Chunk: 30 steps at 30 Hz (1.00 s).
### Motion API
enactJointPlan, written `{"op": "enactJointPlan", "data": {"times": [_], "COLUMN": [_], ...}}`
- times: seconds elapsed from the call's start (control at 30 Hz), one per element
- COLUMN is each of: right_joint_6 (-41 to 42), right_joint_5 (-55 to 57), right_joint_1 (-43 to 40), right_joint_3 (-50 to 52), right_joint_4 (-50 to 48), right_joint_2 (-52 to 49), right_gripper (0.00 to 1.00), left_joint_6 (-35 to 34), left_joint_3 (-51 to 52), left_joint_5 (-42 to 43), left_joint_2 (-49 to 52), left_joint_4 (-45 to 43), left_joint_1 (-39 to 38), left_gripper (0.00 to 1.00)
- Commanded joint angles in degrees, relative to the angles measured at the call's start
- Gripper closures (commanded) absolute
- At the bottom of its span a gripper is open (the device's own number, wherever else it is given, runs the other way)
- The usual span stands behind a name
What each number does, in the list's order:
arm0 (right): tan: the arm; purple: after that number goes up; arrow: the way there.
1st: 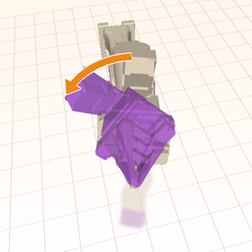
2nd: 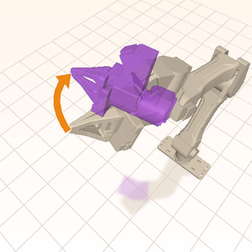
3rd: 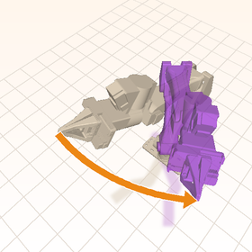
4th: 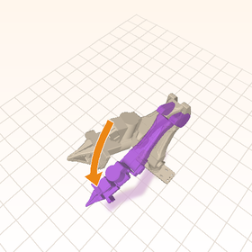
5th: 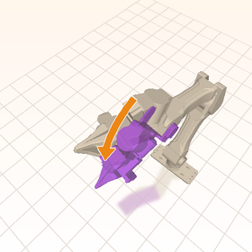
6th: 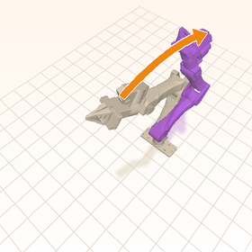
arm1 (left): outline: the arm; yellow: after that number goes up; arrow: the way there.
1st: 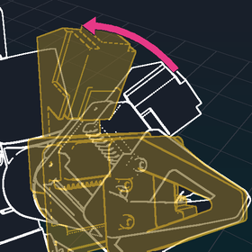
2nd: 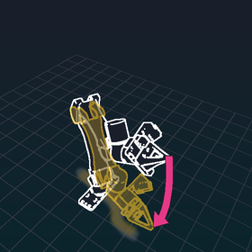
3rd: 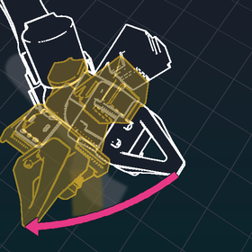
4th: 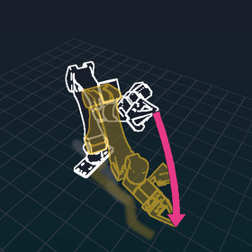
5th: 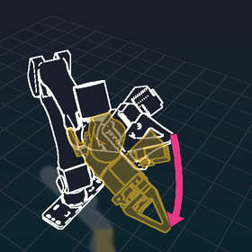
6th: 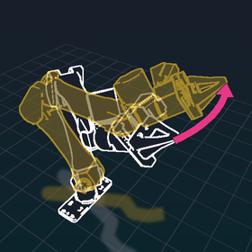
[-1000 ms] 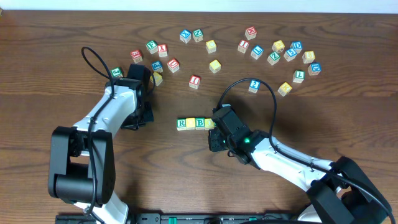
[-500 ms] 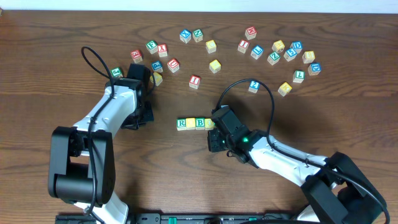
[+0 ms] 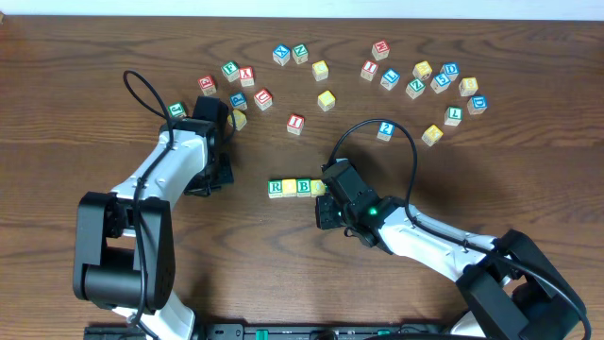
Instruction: Spell out ROBOT
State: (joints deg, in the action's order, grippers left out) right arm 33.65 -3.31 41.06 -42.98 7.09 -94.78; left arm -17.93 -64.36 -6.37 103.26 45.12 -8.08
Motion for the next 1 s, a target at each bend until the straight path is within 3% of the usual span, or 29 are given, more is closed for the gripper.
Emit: {"op": "enactJointPlan", "data": {"times": [0.0,0.97], "right_joint_6": [-1.2,-2.4], "right_joint_5": [-0.2,0.0], "right_joint_1": [-0.2,-0.2], "right_joint_3": [-0.2,-0.2], "right_joint_4": [-0.5,-1.4], "right_joint_2": [-0.4,-0.4], "right_gripper": [0.99,0.99], "left_joint_6": [0.7,0.7], "left_joint_3": [-1.2,-1.2], "left_joint_5": [-0.8,-0.8], "left_joint_2": [-1.3,-1.3], "left_joint_4": [0.2,0.2], "left_joint_1": [0.1,0.1], "left_gripper": [0.92,0.92]}}
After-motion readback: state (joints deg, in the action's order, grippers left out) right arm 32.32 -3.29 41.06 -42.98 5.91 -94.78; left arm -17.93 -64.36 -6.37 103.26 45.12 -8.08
